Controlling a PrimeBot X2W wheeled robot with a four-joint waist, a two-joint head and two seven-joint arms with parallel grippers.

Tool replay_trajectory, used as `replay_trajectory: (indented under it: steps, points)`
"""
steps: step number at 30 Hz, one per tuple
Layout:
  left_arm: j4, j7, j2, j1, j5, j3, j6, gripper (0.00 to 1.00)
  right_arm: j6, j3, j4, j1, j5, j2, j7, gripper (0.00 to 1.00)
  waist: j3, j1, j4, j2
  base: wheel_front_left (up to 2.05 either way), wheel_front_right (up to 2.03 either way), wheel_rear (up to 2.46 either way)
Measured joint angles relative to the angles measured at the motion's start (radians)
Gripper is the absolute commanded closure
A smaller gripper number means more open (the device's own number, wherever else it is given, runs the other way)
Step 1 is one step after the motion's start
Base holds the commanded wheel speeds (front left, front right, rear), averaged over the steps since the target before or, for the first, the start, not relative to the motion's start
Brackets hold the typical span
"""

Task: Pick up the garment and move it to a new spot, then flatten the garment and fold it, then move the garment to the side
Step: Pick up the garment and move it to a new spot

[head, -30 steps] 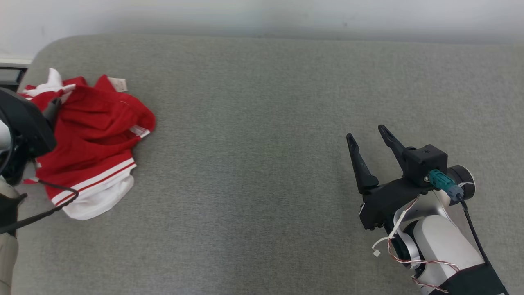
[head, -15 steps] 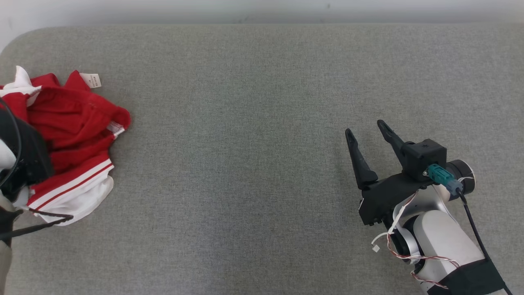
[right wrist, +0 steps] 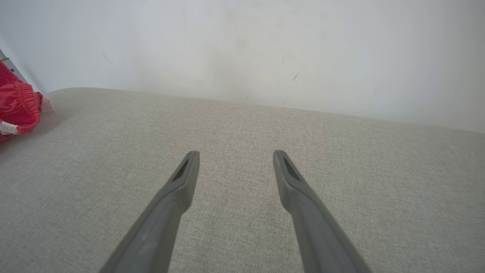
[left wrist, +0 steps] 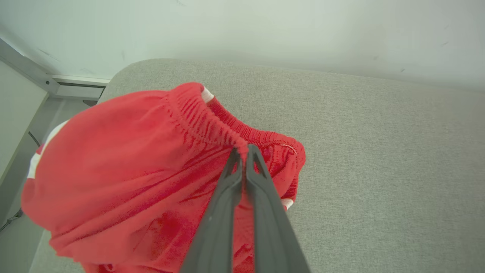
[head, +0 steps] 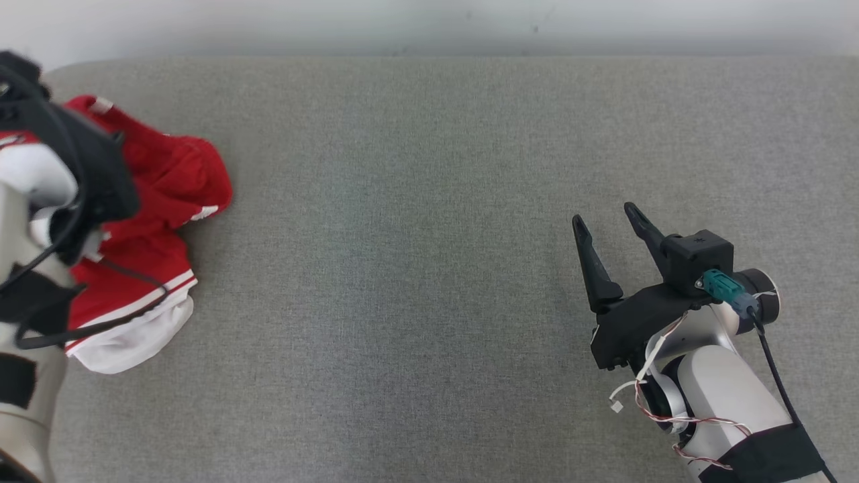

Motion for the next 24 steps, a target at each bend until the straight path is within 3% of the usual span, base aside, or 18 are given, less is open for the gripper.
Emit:
replay_trajectory:
  steps: [5, 11, 24]
  points:
    - [-0.077, -0.063, -0.036, -0.007, -0.02, -0.067, -0.001, 1.0, 0.001, -0.003, 0.03, 0.0, 0.019, 0.018, -0.019, 0.0, -0.033, 0.0, -0.001, -0.0001, 0.0, 0.0, 0.0]
    - [-0.169, -0.122, -0.086, 0.015, -0.123, -0.133, 0.0, 1.0, 0.005, -0.009, 0.062, 0.01, 0.036, 0.026, -0.037, 0.0, -0.077, 0.0, -0.013, -0.0001, 0.0, 0.0, 0.0]
    - [-0.373, -0.192, -0.24, 0.248, -0.313, -0.251, 0.0, 1.0, 0.01, -0.038, 0.094, 0.095, 0.069, 0.022, -0.078, 0.0, -0.177, -0.0001, -0.061, -0.0001, 0.0, 0.0, 0.0]
